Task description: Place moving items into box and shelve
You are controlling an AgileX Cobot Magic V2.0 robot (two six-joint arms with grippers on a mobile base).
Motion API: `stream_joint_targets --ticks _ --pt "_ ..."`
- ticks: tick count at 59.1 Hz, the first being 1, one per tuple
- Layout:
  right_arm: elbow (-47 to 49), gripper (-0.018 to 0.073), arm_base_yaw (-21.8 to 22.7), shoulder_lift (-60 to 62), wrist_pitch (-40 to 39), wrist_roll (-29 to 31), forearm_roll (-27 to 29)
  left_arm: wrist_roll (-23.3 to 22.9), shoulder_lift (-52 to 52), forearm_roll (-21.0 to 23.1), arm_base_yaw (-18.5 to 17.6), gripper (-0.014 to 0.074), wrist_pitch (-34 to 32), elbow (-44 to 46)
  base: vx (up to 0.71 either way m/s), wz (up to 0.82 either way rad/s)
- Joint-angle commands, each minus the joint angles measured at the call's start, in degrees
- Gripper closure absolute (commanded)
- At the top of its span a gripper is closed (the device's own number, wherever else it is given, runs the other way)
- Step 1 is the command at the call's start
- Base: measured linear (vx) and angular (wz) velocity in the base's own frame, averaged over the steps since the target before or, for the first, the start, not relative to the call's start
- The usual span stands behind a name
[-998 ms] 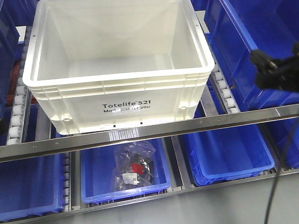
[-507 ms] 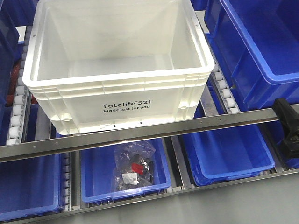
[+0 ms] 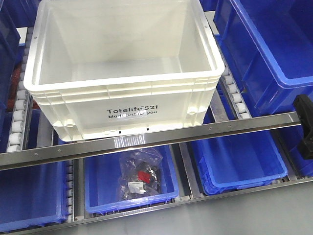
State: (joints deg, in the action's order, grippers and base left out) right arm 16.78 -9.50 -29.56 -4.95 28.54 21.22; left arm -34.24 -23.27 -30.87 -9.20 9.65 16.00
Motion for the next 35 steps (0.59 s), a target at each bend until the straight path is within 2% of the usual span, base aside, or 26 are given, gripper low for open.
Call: stream_joint_targets --ticks 1,8,12,17,23,25,35 --pt "1.64 -0.0031 0.17 0.07 -4.59 0.04 -0.18 -0.57 -0.6 -0.45 -0.2 0.0269 -4.09 1.63 0.0 0.0" --pt "1.64 0.0001 0.17 0.07 -4.59 0.04 -0.24 -0.57 -0.6 -0.83 -0.2 0.03 -4.64 1.63 0.0 0.0" --pt "1.64 0.0069 0.17 0.07 -4.59 0.04 -0.24 -0.44 -0.6 -1.03 -0.2 0.0349 -4.64 1.63 0.0 0.0" --pt "1.64 0.0226 0.17 0.07 -4.59 0.04 -0.24 -0.44 -0.6 -1.03 -0.2 0.0463 -4.64 1.63 0.0 0.0" --pt "1.64 0.0508 0.17 0.07 -4.64 0.04 -0.24 -0.44 -0.6 -1.03 -0.2 0.0622 -4.59 1.63 0.0 0.0" --pt "1.64 0.0582 0.17 0.07 -4.69 -0.02 -0.17 -0.44 -0.6 -1.08 -0.2 0.0622 -4.59 1.63 0.0 0.0" --pt "1.64 0.0576 0.17 0.07 -4.16 -0.3 -0.1 -0.44 -0.6 -1.08 -0.2 0.062 -4.59 1.63 0.0 0.0"
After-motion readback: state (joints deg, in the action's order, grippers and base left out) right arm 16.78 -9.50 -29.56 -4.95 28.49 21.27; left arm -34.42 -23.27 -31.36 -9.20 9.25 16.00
